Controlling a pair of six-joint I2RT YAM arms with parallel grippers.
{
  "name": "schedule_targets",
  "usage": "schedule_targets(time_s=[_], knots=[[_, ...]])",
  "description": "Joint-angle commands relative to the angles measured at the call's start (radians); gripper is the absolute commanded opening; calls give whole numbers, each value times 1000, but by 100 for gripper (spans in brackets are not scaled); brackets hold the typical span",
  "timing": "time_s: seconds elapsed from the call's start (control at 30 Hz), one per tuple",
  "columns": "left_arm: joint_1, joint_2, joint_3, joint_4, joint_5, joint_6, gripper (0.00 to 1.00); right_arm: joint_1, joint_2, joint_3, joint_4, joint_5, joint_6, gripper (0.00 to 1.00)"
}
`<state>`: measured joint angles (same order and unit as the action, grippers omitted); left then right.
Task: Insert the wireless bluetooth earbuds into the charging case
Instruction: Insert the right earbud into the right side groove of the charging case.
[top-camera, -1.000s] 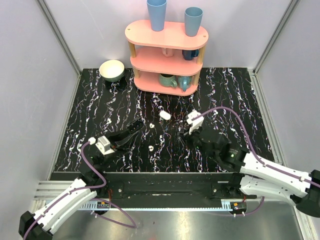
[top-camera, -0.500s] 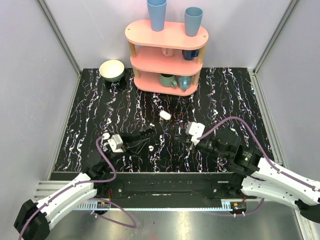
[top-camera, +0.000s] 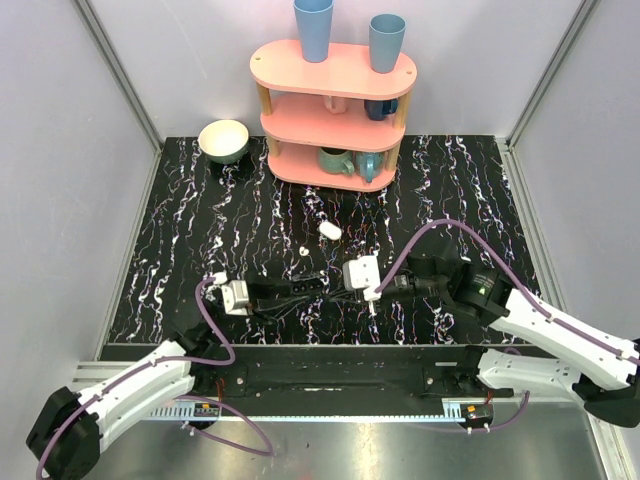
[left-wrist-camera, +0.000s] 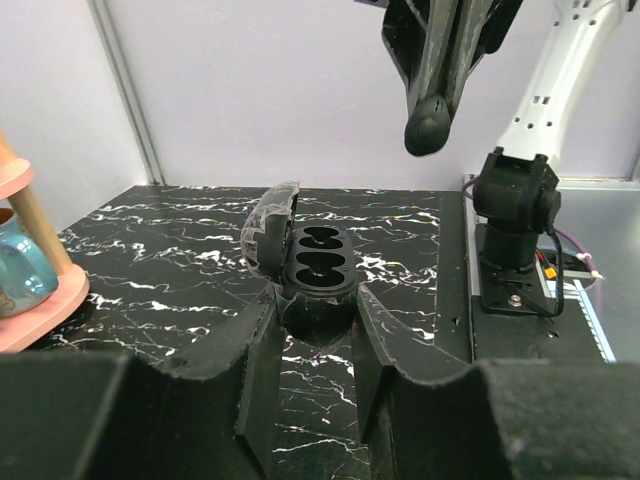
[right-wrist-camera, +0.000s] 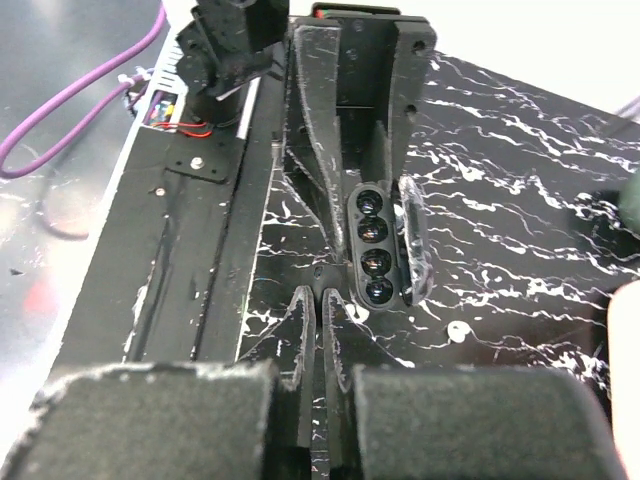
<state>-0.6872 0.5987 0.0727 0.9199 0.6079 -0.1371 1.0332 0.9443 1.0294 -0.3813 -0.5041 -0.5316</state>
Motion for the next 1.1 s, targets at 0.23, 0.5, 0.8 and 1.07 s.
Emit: schedule_targets(time_s=[0.23,0.5,0.8,1.07], knots=[[-3,39,45,128,101,-15,0,-2,51,90,-91,-108,-96,1],[-3,79,52,157,119,-33,0,-2,91,100,-90,-62,-102,1],[-3,72,49,160,121,-35,0,-2,123,98,-56,-11,-123,0],[-3,75,45,168,122,-32,0,-4,131,92,-33,33,-139,0]])
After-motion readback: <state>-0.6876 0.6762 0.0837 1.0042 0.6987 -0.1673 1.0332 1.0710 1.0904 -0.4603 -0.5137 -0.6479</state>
